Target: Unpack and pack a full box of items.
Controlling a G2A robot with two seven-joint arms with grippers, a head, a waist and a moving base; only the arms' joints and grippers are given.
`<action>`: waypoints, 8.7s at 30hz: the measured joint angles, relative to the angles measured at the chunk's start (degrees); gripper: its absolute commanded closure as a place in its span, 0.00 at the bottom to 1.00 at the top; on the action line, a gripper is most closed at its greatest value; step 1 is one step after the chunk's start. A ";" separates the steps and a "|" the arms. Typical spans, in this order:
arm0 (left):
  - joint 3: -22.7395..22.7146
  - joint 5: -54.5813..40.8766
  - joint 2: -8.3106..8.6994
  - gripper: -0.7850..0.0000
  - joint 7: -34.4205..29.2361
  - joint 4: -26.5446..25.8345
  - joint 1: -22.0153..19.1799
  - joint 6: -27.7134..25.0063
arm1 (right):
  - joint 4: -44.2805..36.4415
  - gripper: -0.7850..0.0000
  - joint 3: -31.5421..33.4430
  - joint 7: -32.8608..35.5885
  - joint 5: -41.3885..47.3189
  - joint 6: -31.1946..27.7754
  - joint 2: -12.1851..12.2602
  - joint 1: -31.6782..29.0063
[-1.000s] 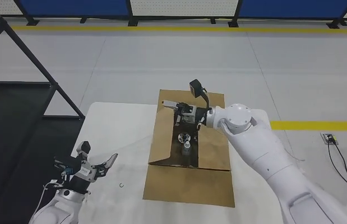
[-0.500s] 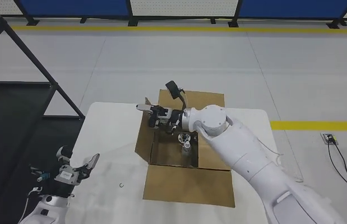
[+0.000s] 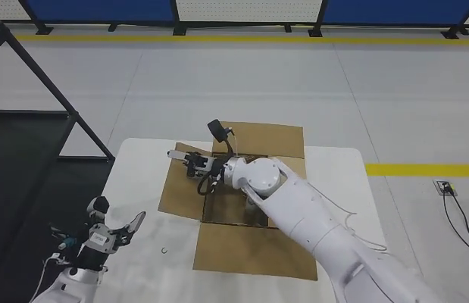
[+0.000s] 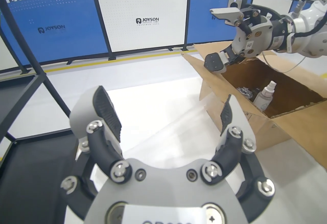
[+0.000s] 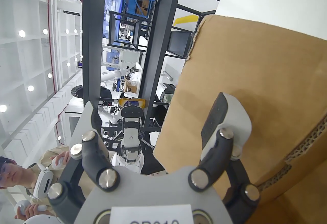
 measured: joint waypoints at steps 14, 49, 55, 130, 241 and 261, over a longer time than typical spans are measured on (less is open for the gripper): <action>7.22 3.85 -0.44 0.00 -5.60 5.94 -6.96 2.62 | 6.19 0.00 1.82 4.57 -0.92 -5.62 -2.95 1.02; 8.68 5.27 -0.41 0.00 -9.48 13.01 -12.12 3.75 | -26.92 0.00 31.26 9.20 -16.81 -10.90 15.49 -19.04; 7.52 4.68 -0.36 0.00 -8.13 9.44 -10.83 4.72 | -41.99 0.00 40.00 11.58 -18.57 -5.74 18.66 -29.38; 45.19 -58.94 -9.49 0.00 -52.63 26.51 -50.10 16.02 | -57.46 0.00 61.88 10.73 -17.12 -8.59 26.60 -53.46; 63.08 -61.13 -30.06 0.00 -39.98 51.38 -67.34 6.98 | -62.38 0.00 79.01 25.76 14.37 -29.13 34.55 -75.04; 24.12 -43.68 -15.73 0.00 -47.46 -5.99 -21.91 11.21 | -70.52 0.00 69.25 16.53 -7.44 -16.35 34.74 -67.92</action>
